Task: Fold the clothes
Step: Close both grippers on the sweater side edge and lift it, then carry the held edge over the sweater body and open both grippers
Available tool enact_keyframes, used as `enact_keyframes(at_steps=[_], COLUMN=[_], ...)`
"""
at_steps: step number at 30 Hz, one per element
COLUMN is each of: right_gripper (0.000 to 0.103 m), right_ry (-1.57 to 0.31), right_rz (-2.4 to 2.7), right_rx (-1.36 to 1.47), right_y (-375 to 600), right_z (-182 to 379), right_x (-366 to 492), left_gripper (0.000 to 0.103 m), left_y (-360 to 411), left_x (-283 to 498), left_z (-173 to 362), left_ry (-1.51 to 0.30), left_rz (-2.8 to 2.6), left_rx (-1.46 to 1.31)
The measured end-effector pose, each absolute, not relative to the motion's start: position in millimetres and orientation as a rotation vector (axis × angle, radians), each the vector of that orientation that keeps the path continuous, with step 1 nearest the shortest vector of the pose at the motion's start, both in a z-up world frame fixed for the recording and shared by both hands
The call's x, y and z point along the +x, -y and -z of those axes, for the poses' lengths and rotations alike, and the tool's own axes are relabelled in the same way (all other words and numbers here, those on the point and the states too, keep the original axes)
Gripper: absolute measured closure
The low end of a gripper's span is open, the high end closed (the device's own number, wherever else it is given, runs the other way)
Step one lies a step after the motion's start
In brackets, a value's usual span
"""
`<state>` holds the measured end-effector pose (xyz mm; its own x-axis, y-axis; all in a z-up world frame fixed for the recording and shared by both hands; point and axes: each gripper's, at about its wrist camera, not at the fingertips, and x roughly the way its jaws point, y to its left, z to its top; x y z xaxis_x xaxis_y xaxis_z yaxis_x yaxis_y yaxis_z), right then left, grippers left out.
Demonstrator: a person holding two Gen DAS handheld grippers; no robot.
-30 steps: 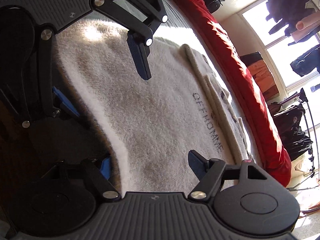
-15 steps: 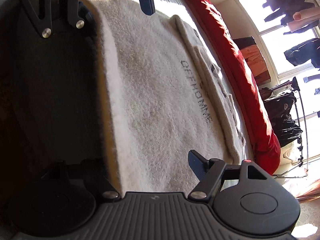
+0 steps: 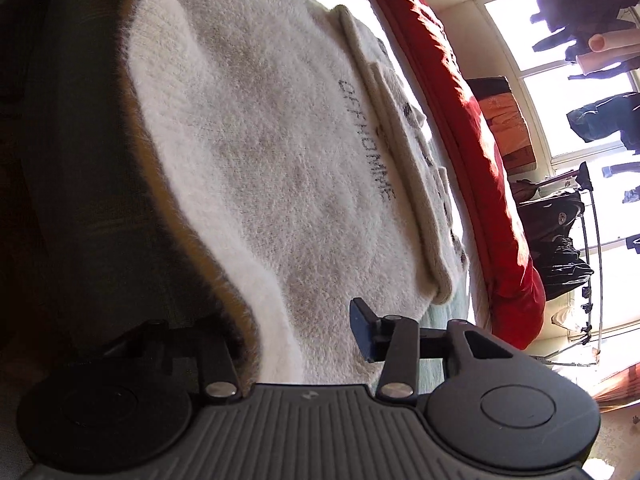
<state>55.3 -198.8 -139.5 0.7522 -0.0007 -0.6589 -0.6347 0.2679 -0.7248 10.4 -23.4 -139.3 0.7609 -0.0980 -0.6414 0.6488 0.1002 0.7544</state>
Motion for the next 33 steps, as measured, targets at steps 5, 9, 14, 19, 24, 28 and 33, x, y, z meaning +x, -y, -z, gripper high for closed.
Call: enact_keyframes(at_steps=[5,9,14,19,24,28,33], right_gripper=[0.086,0.089,0.091,0.092,0.093,0.093,0.093], right_ry=[-0.644,-0.638,-0.594,-0.541,-0.503,-0.480,-0.470], right_rz=[-0.527,-0.535,-0.515,-0.470,-0.437,-0.411,-0.365], right_rx=[-1.212,-1.191,-1.166,-1.135,-1.120,-1.123,-1.102], right_y=[198.9,201.6,205.9,210.3,211.2,212.1,212.9], right_z=[133.6,122.4,100.8,79.7,69.3,63.7,53.6], right_x=[51.2,49.5,53.7,65.5,78.8,94.6,125.1], left_gripper=[0.079,0.098,0.099,0.099,0.099,0.099,0.098], left_y=[29.4,34.2,35.0,38.1,41.6,41.8,42.0], left_x=[5.5,2.1,16.0,35.4,55.9,72.3,101.8], left_z=[145.3,142.8,117.7,98.3,86.5,77.6,67.9], left_ry=[-0.520,-0.522,-0.503,-0.484,-0.458,-0.437,-0.405], left_rz=[0.652,0.669,0.593,0.516,0.463,0.420,0.376], left_rx=[1.470,1.497,1.429,1.398,1.386,1.377,1.369])
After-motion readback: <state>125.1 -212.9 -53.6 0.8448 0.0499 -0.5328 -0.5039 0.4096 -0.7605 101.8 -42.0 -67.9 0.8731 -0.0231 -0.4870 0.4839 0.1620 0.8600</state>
